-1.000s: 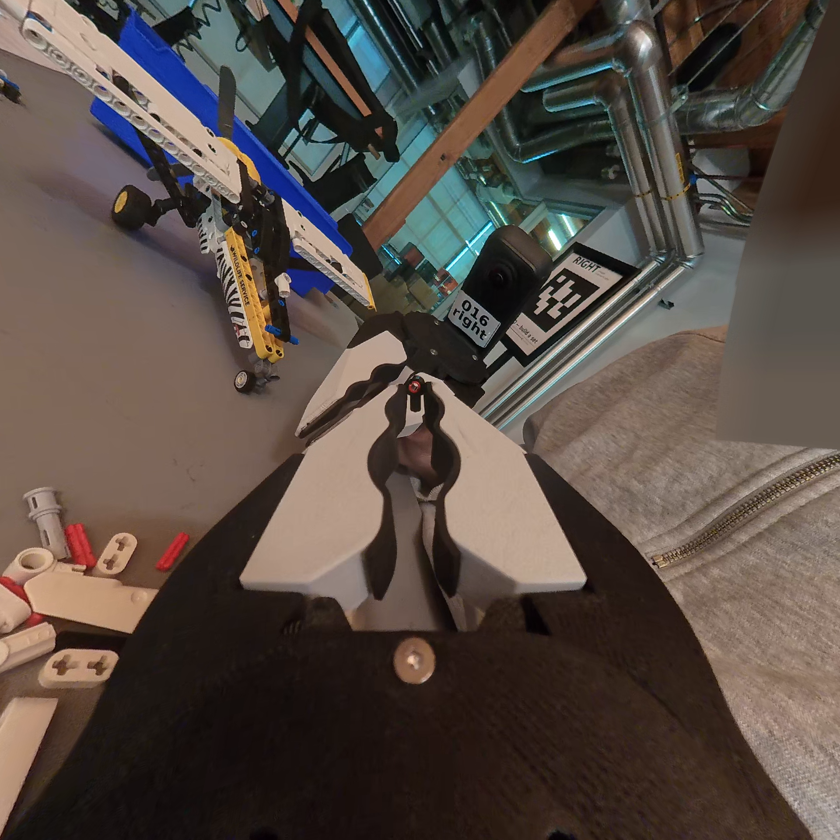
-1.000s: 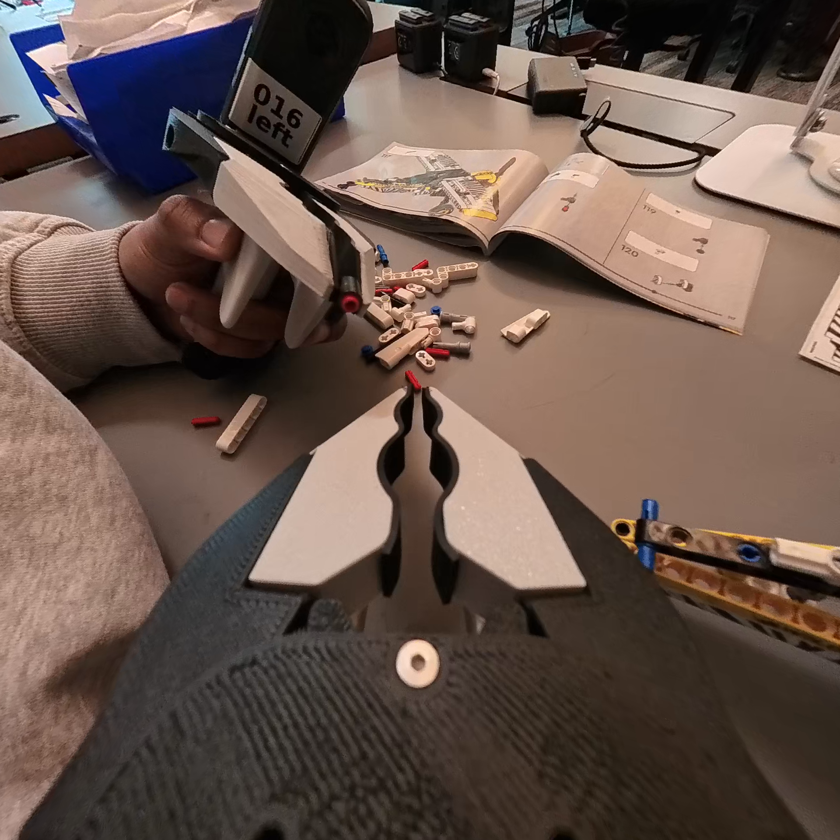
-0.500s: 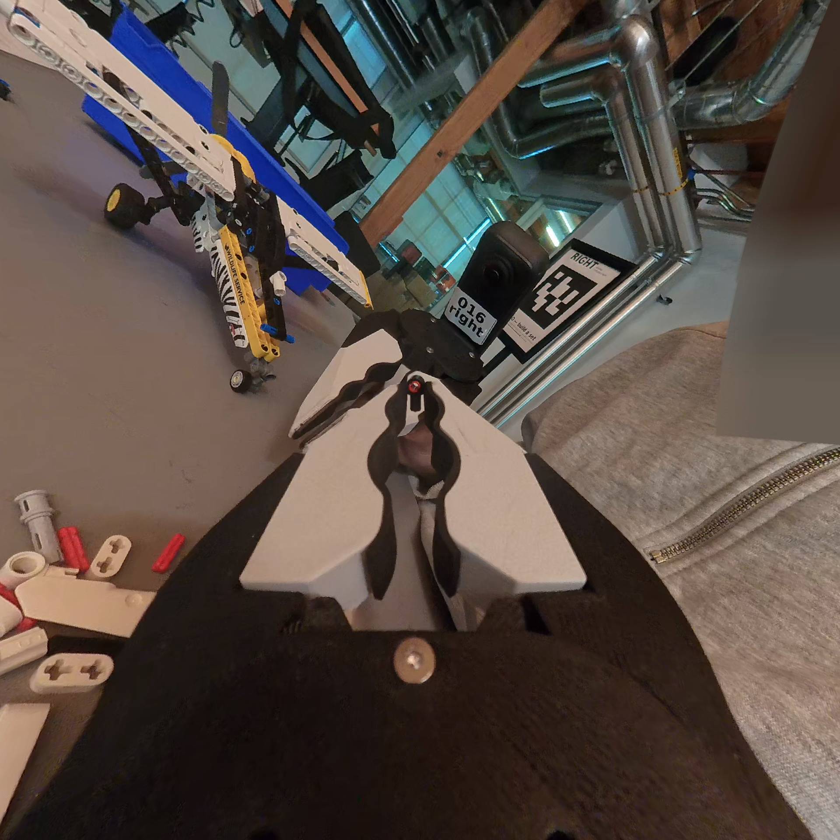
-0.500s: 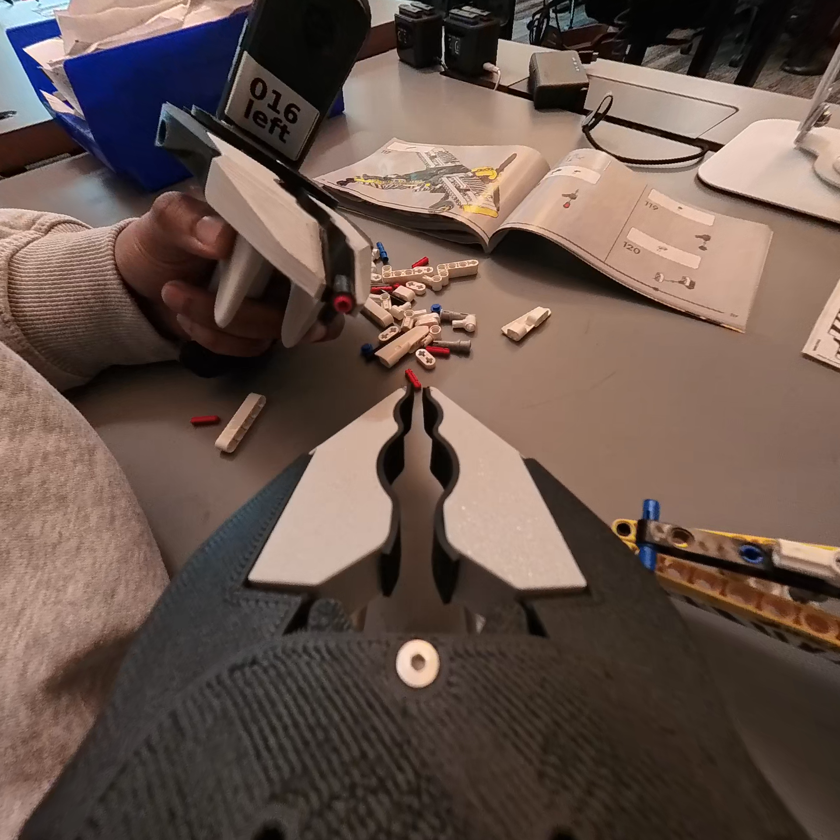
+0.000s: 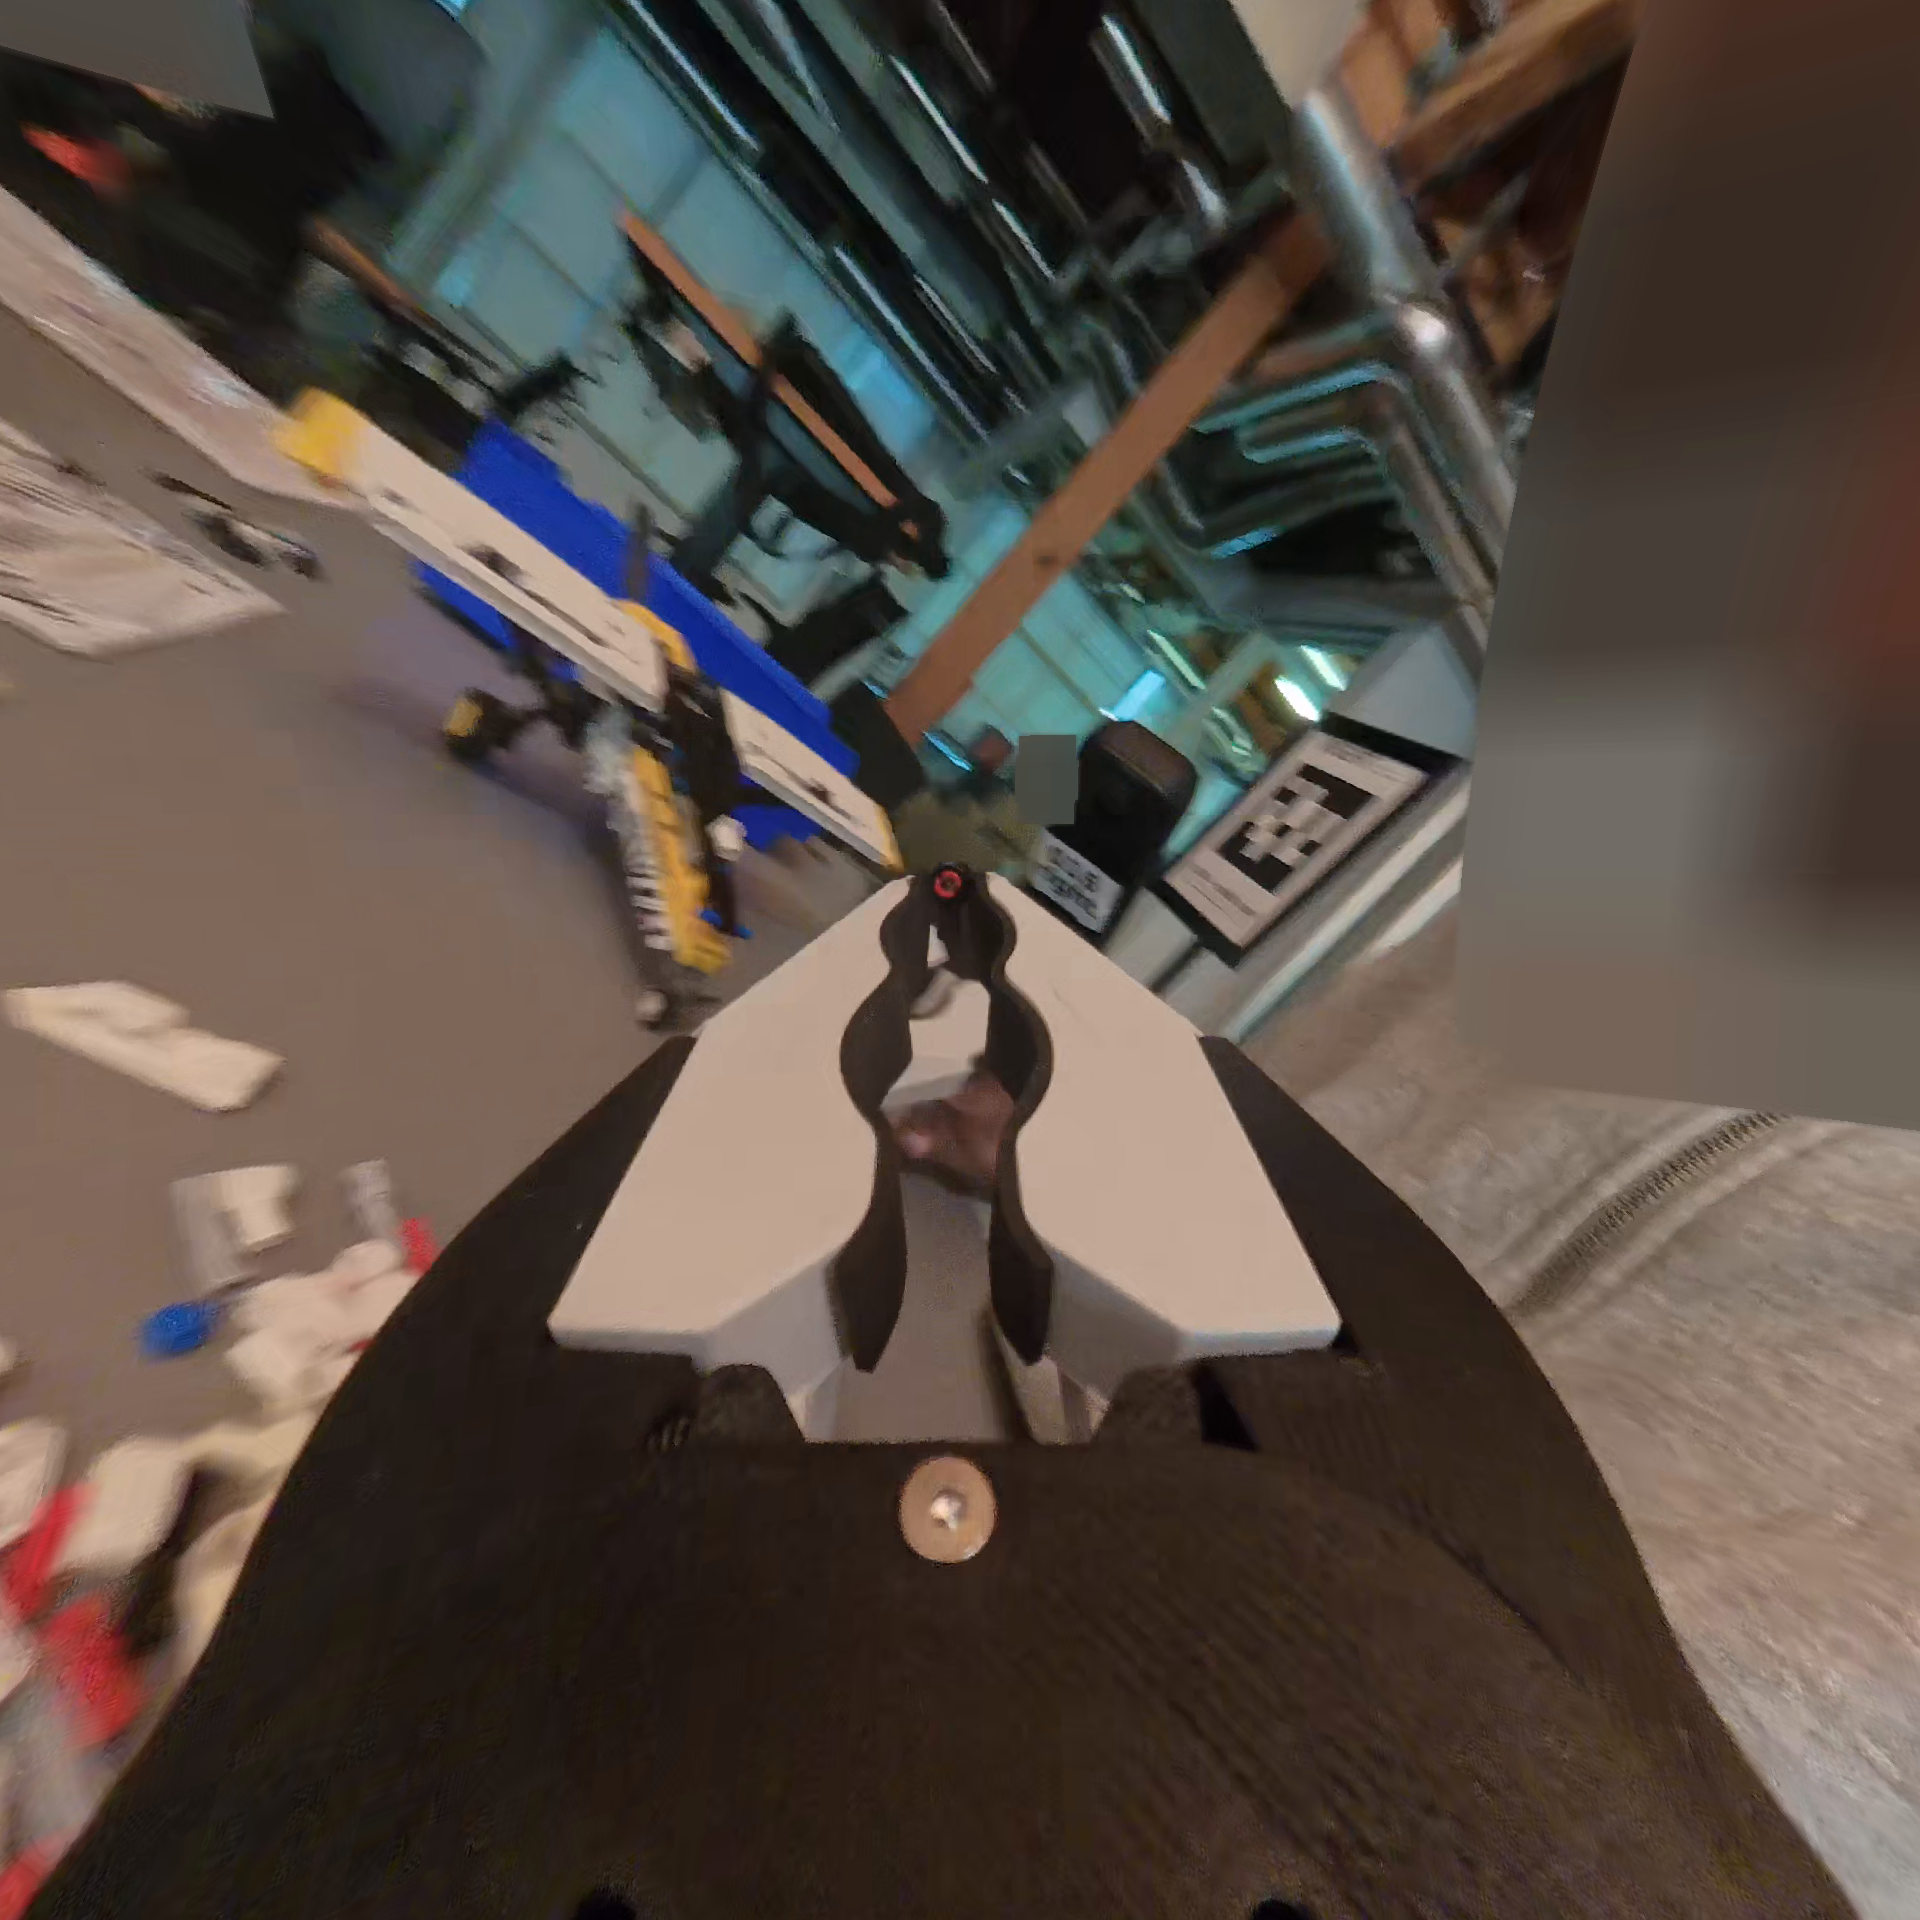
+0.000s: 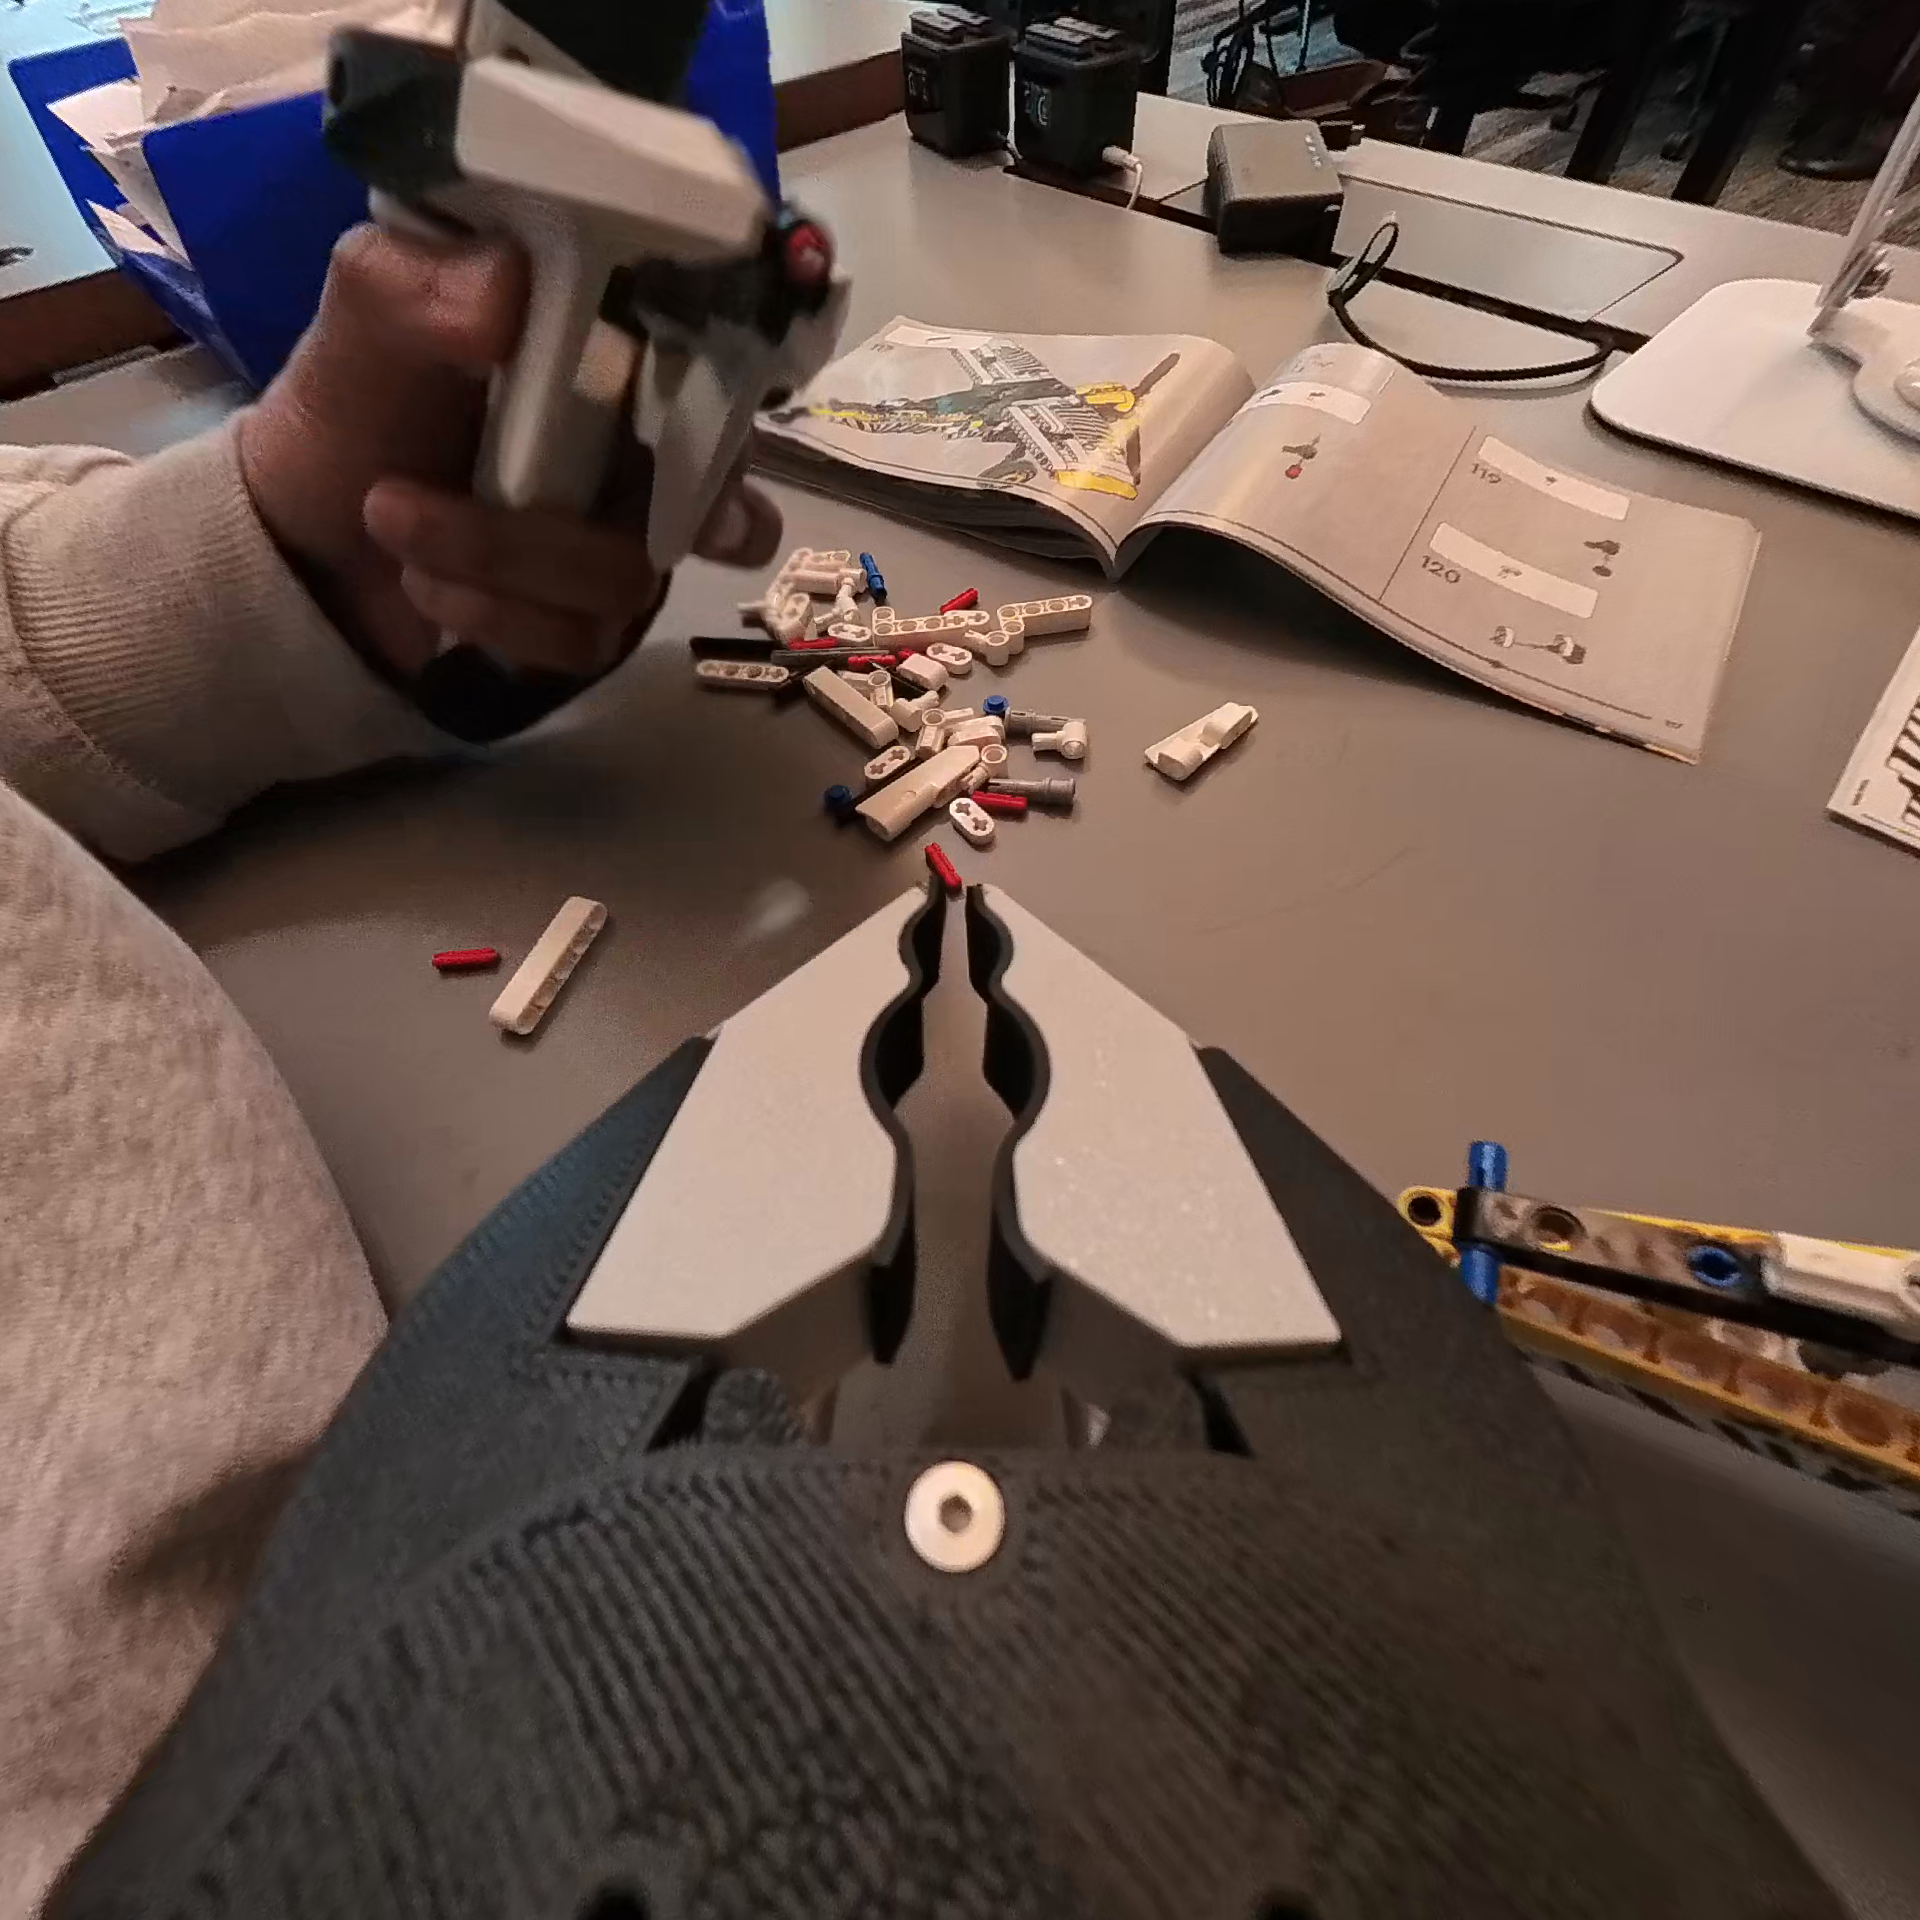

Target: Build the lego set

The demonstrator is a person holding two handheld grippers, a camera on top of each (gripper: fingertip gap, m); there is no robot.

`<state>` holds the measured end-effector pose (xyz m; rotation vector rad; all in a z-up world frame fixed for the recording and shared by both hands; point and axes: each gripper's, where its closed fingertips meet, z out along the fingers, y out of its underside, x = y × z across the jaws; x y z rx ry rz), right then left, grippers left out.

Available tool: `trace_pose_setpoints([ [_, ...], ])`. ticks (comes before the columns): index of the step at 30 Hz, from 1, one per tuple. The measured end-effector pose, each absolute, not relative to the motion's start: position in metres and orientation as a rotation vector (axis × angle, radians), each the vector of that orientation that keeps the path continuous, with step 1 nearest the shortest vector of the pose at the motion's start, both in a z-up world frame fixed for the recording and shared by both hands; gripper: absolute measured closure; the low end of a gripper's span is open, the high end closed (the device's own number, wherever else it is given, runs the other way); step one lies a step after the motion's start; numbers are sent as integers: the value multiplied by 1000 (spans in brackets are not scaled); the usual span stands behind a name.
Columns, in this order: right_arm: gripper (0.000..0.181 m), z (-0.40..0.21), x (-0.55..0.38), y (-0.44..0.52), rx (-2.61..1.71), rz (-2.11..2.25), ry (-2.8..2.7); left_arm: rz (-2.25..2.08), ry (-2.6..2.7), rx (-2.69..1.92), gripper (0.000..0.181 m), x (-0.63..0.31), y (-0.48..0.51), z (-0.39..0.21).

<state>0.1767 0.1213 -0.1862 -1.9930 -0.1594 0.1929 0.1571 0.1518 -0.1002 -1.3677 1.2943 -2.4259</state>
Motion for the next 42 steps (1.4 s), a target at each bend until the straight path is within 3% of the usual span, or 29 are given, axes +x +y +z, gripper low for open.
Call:
trace_pose_setpoints([
  [6,178,-190,176,123,-2019,174,-168,-1855,1228,-1709,176,158,223,-142],
  [11,179,-187,177,123,-2000,166,-164,-2442,924,-1689,176,151,223,-115],
  [15,179,-184,177,122,-1978,167,-163,-2530,929,-1662,176,151,215,-111],
  [42,178,-179,174,120,-1944,197,-176,-2002,1187,-1673,176,161,215,-137],
])
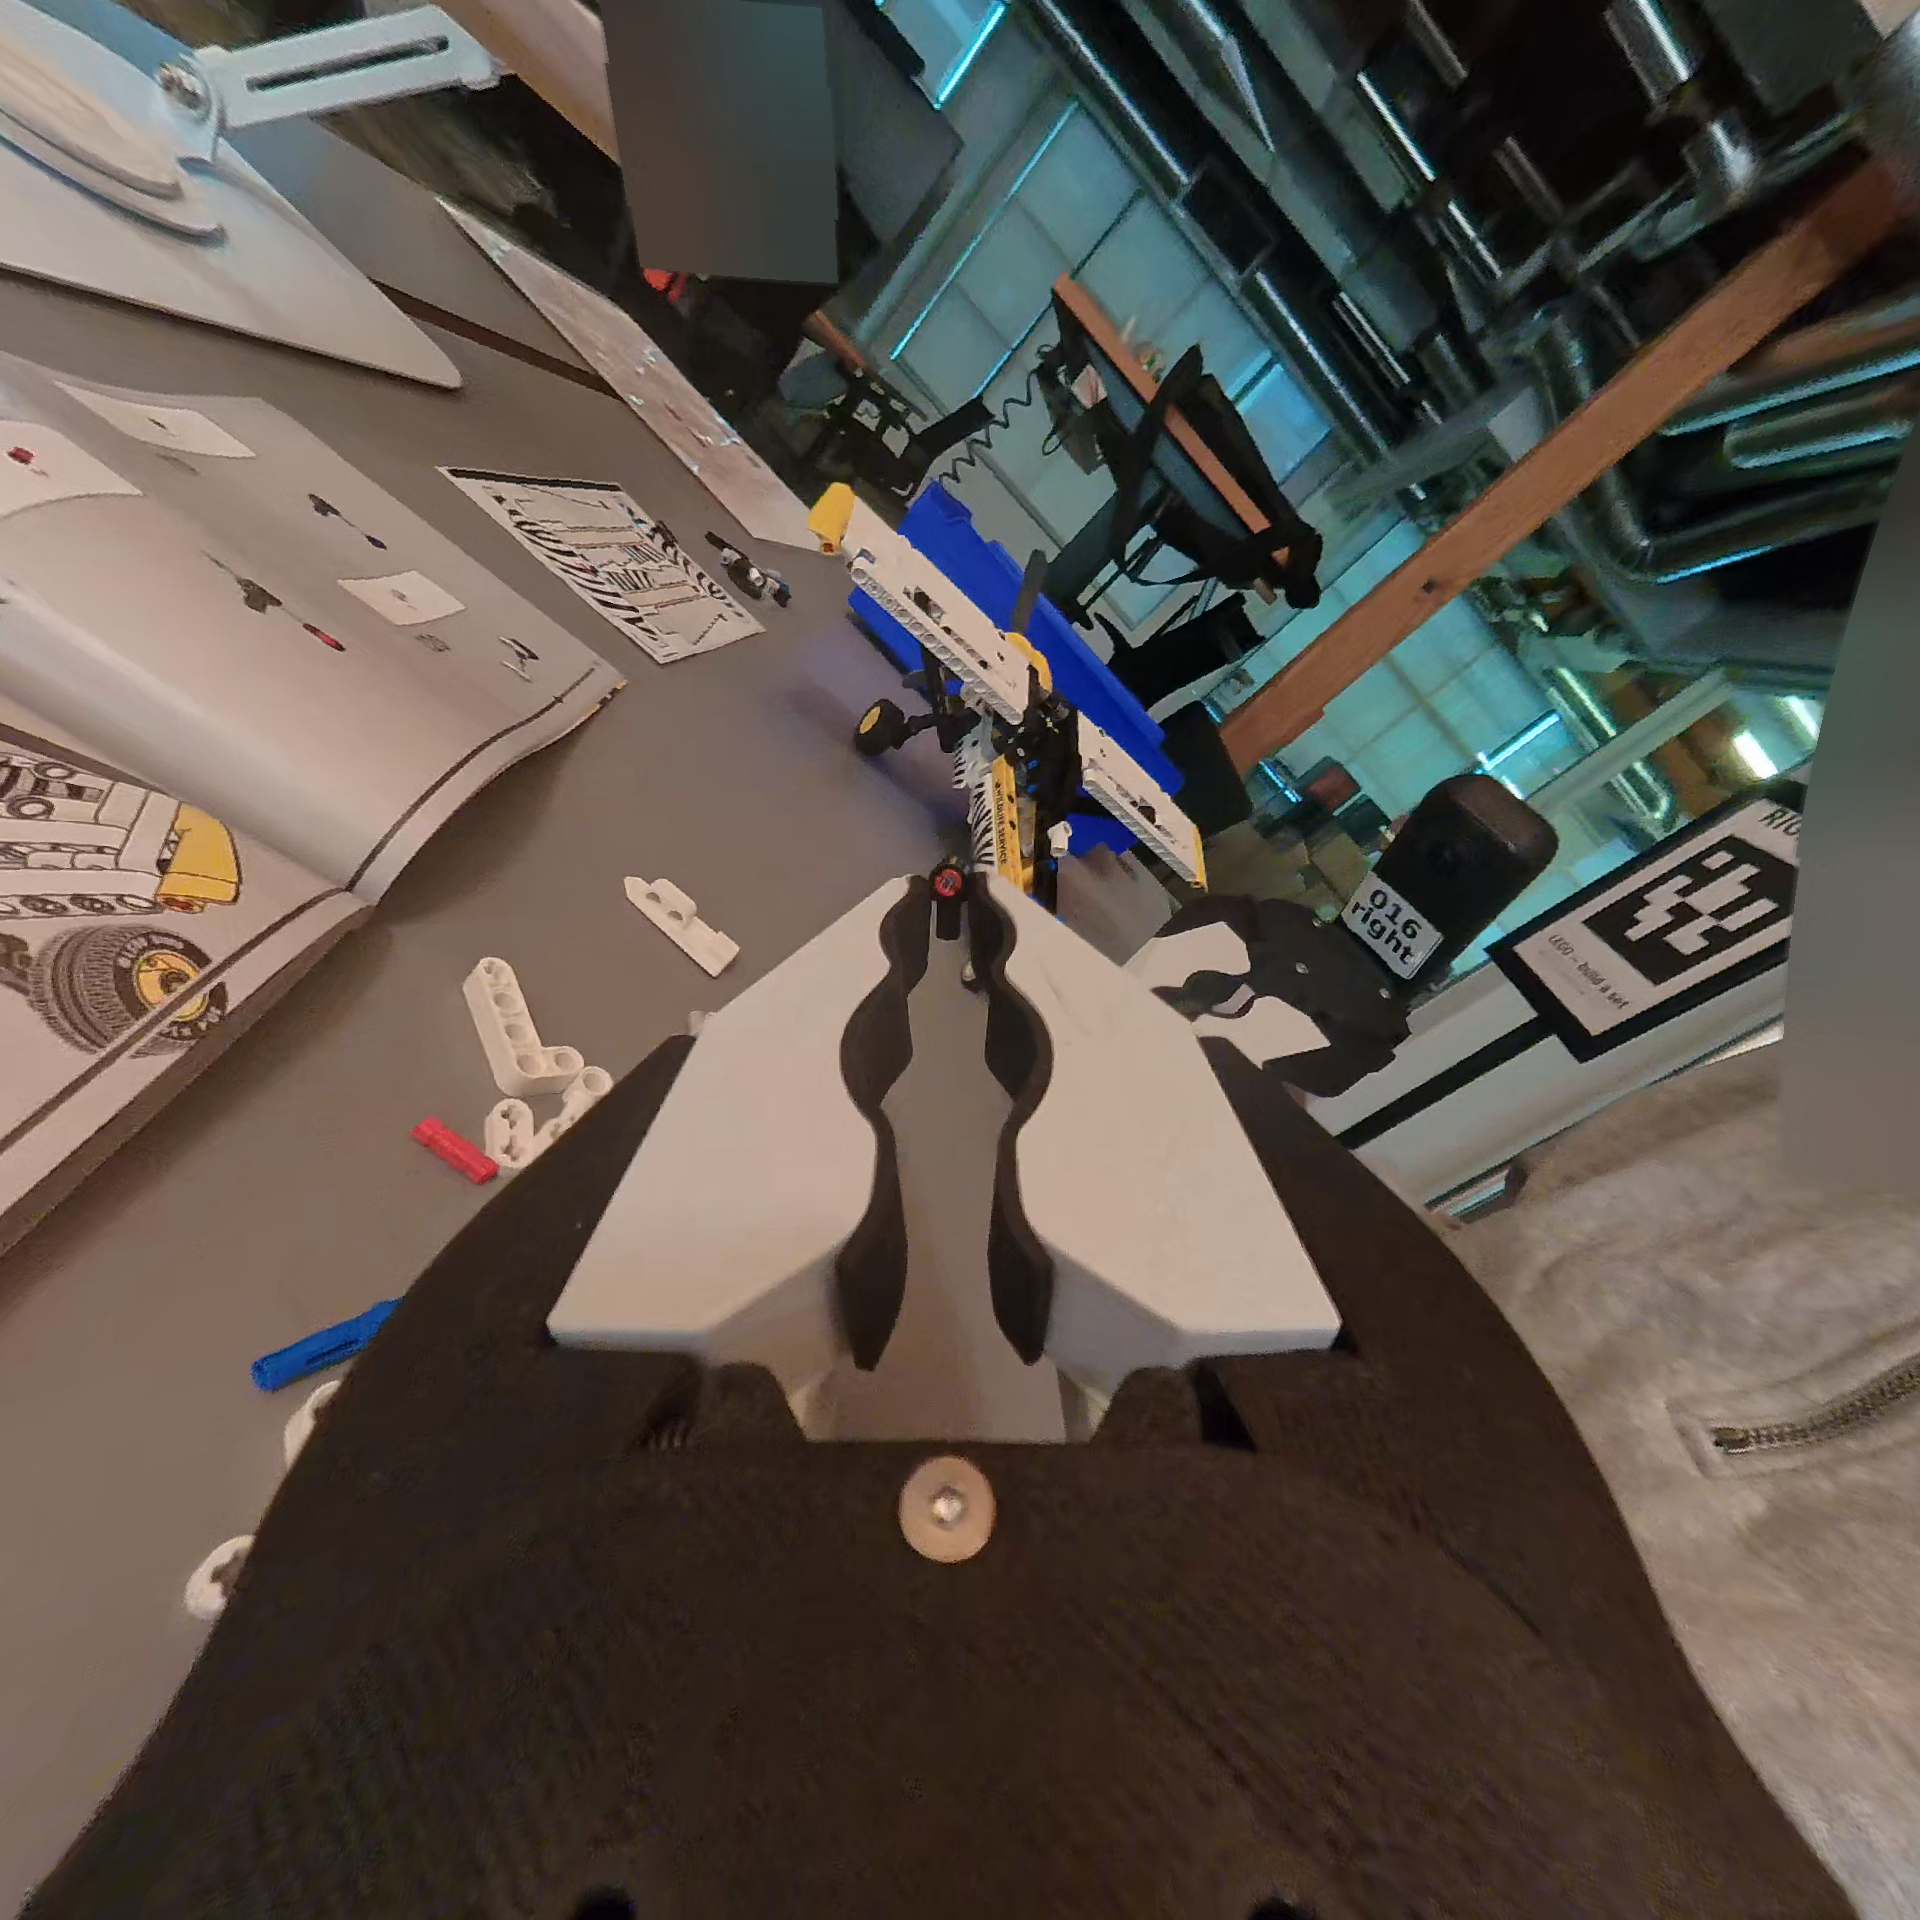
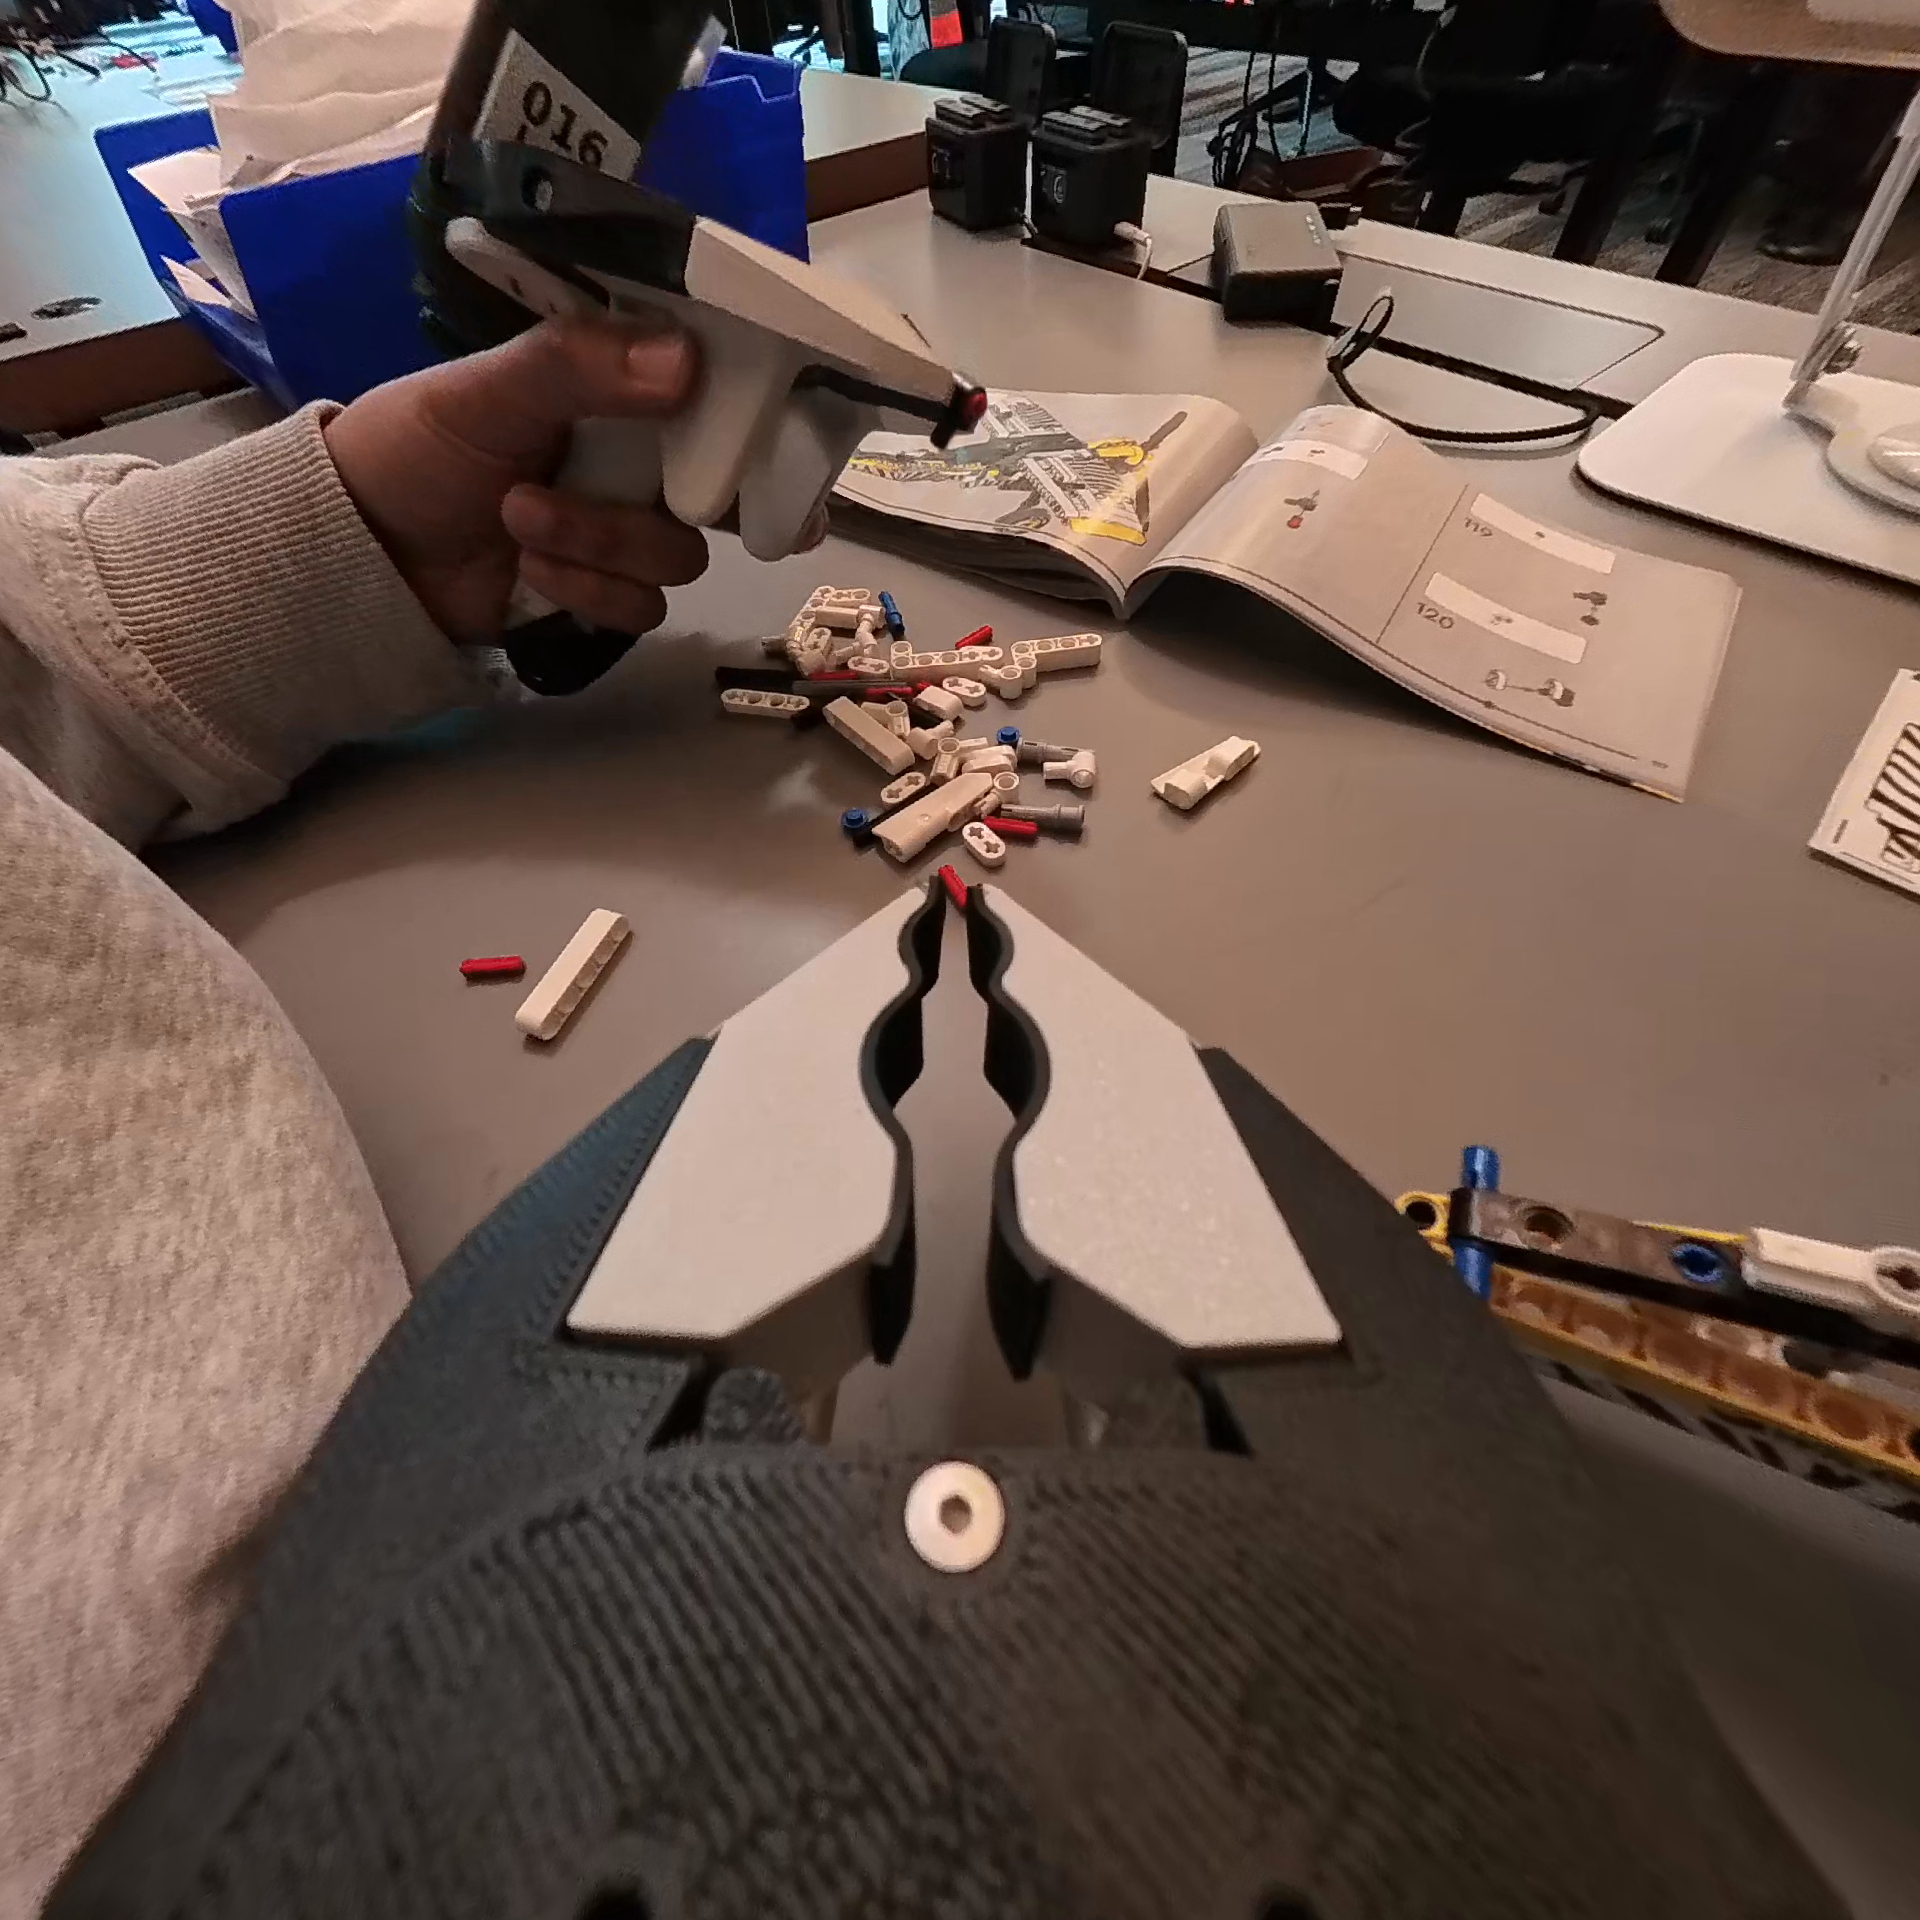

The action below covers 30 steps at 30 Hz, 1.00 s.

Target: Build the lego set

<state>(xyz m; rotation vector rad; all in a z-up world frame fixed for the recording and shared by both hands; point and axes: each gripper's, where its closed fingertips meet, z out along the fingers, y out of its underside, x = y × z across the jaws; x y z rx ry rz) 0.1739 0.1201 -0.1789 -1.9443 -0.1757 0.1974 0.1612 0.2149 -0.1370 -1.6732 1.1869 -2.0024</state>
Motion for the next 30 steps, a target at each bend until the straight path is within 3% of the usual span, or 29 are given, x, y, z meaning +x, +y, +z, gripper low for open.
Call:
trace_pose_setpoints([
  [8,178,-181,174,121,-1958,199,-174,-1890,1243,-1684,176,162,216,-145],
  [30,179,-166,171,120,-1853,105,-213,-2080,1385,-1628,176,165,151,-140],
])
